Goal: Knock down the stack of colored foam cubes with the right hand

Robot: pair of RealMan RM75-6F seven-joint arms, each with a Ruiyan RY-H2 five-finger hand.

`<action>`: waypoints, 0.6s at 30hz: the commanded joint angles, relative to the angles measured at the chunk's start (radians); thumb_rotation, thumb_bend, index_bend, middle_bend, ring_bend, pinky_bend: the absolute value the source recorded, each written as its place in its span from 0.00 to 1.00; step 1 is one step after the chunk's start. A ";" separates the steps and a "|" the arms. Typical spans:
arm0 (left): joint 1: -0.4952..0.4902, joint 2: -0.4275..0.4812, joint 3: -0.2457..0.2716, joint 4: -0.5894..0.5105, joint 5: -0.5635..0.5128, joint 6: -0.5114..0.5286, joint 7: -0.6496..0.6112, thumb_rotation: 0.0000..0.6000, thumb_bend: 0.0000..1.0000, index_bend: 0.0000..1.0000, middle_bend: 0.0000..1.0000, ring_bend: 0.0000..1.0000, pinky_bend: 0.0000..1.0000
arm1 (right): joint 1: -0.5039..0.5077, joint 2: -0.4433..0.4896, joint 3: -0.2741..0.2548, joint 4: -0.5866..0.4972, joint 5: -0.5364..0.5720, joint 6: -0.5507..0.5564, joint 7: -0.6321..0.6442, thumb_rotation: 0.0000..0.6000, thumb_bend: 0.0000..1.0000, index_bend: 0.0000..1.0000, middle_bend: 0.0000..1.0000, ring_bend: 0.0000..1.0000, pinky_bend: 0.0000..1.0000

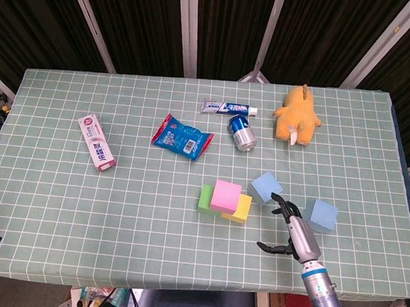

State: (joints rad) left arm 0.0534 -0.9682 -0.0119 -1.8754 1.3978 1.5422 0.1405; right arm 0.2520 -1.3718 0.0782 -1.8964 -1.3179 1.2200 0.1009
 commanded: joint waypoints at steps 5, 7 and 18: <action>0.000 -0.001 0.001 0.000 0.001 -0.001 0.002 1.00 0.13 0.21 0.00 0.00 0.00 | -0.020 -0.001 -0.031 0.005 -0.034 0.016 0.012 1.00 0.13 0.03 0.18 0.30 0.08; -0.001 -0.001 0.002 -0.001 0.002 -0.003 0.005 1.00 0.13 0.21 0.00 0.00 0.00 | -0.019 -0.014 -0.034 0.021 -0.032 0.009 0.011 1.00 0.13 0.04 0.18 0.31 0.09; 0.004 0.004 -0.001 -0.002 -0.005 0.005 -0.006 1.00 0.13 0.21 0.00 0.00 0.00 | 0.011 -0.106 -0.009 0.137 0.071 -0.056 -0.034 1.00 0.13 0.06 0.19 0.32 0.09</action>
State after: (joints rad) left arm 0.0572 -0.9639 -0.0135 -1.8771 1.3932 1.5470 0.1347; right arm 0.2565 -1.4662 0.0641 -1.7703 -1.2579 1.1742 0.0771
